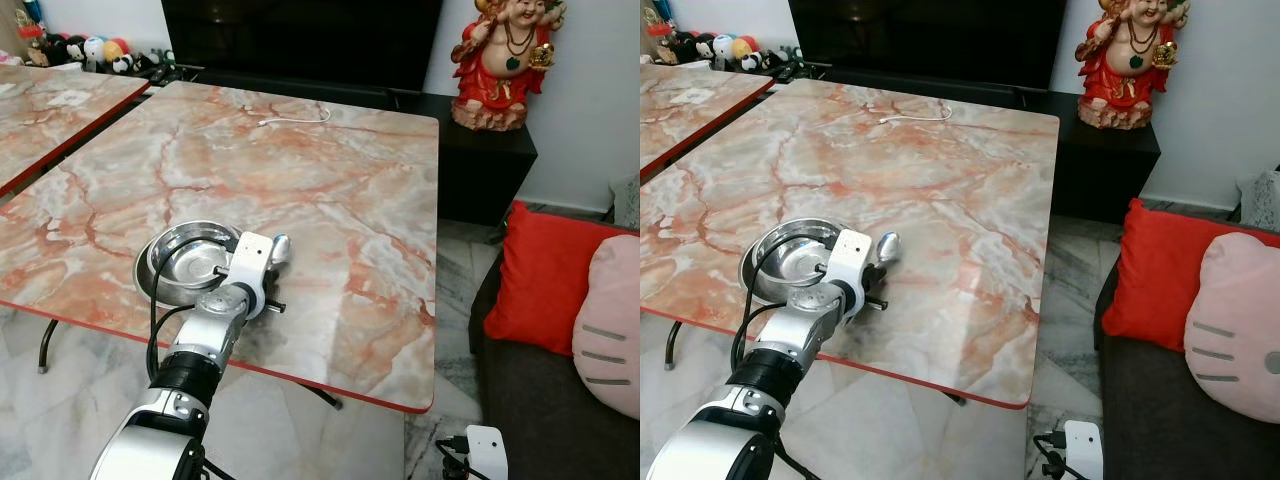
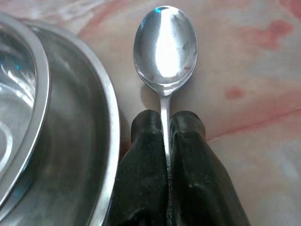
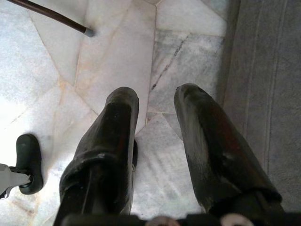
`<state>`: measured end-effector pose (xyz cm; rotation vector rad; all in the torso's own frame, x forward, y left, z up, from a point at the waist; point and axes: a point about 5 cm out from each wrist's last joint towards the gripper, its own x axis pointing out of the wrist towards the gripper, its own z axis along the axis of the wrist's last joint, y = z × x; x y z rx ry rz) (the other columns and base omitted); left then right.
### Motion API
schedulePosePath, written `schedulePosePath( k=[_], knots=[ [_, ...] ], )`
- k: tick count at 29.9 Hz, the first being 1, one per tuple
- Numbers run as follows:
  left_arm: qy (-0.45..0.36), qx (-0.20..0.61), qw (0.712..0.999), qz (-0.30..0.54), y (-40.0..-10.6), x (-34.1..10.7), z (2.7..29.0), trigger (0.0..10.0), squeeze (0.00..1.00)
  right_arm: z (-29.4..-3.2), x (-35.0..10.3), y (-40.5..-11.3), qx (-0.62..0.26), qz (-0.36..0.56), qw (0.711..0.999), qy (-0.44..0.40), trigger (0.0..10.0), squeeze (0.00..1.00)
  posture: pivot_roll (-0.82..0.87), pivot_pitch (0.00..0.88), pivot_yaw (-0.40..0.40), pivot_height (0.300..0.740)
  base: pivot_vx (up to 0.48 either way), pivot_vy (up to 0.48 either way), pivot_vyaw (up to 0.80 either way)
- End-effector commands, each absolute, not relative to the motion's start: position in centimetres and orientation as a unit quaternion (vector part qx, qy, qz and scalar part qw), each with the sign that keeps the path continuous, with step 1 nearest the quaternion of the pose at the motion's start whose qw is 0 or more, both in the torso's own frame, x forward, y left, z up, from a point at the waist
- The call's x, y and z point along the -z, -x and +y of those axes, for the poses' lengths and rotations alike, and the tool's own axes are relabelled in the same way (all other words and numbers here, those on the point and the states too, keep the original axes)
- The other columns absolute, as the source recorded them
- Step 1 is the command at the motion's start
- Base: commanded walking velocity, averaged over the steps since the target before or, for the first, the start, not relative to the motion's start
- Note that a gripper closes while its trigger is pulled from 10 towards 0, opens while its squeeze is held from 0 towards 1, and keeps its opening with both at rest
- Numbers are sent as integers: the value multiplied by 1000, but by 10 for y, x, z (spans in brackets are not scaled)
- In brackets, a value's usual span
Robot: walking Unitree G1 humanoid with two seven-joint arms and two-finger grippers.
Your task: Setting the table
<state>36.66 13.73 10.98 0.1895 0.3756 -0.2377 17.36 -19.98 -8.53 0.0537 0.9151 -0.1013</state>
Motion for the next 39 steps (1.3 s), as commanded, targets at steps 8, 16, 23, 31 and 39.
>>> schedulePosePath(
  k=[8, 16, 23, 31, 39],
  knots=[
    [-88, 129, 972, 174, -371, -115, 131, 10000, 200, -202, 86, -172, 51, 445, 894, -25, 10000, 0, 85, 0, -46, 740, 0, 0, 0],
    [-90, 134, 971, 174, -371, -115, 129, 10000, 188, -202, 86, -172, 50, 446, 893, -25, 10000, 0, 85, 0, -46, 740, 0, 0, 0],
    [-93, 133, 971, 175, -372, -114, 130, 10000, 188, -201, 86, -172, 51, 445, 894, -26, 10000, 0, 87, 0, -45, 740, 0, 0, 0],
    [-97, 131, 970, 178, -371, -113, 132, 10000, 192, -201, 86, -172, 51, 445, 894, -26, 10000, 0, 86, 0, -44, 740, 0, 0, 0],
    [-99, 132, 970, 180, -371, -112, 132, 10000, 200, -201, 86, -172, 49, 445, 894, -25, 10000, 0, 86, 0, -44, 740, 0, 0, 0]
  ],
)
